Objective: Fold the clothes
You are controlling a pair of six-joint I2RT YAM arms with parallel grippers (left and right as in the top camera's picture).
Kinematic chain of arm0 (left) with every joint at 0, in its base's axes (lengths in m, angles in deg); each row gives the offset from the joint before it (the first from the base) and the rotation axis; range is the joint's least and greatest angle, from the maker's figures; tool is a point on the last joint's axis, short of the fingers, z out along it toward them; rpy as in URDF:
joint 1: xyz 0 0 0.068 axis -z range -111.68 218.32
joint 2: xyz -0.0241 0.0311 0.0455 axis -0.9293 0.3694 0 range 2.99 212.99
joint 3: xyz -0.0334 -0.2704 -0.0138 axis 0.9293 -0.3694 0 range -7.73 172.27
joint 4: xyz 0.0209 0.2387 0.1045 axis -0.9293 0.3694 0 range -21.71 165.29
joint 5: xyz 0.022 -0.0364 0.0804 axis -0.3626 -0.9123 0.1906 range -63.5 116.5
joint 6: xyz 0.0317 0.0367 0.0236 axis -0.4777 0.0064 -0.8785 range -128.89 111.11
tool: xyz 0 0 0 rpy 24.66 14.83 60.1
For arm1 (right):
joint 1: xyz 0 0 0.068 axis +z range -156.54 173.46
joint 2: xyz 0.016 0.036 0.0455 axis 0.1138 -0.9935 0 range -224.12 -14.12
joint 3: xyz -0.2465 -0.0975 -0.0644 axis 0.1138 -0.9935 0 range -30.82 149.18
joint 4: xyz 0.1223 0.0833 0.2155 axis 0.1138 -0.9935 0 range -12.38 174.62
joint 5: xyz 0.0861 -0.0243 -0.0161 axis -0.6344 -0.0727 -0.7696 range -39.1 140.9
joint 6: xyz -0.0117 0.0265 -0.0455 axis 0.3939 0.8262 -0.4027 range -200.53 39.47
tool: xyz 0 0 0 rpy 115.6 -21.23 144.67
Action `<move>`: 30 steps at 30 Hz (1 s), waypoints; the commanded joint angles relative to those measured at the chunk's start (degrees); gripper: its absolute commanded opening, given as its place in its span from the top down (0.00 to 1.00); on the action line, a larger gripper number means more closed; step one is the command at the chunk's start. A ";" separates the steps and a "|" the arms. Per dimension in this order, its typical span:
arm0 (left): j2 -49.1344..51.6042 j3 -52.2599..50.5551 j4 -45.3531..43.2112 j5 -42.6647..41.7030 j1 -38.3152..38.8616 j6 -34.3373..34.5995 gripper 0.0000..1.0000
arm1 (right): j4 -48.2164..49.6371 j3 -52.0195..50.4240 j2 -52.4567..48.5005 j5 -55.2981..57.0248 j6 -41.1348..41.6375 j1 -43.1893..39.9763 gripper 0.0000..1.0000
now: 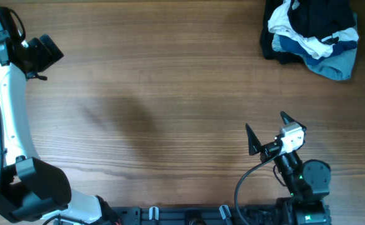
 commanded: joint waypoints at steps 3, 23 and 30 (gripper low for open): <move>0.11 -0.28 -0.13 -0.04 -0.15 0.52 0.00 | 1.18 -1.53 3.26 1.60 1.05 -0.24 0.00; -0.07 -0.26 -0.13 -0.04 -0.13 0.52 0.00 | 1.51 -1.64 4.87 1.60 1.07 -0.24 0.00; -6.62 -0.26 -0.11 -0.04 2.25 0.52 0.00 | 1.51 -1.64 4.85 1.60 1.05 -0.24 0.00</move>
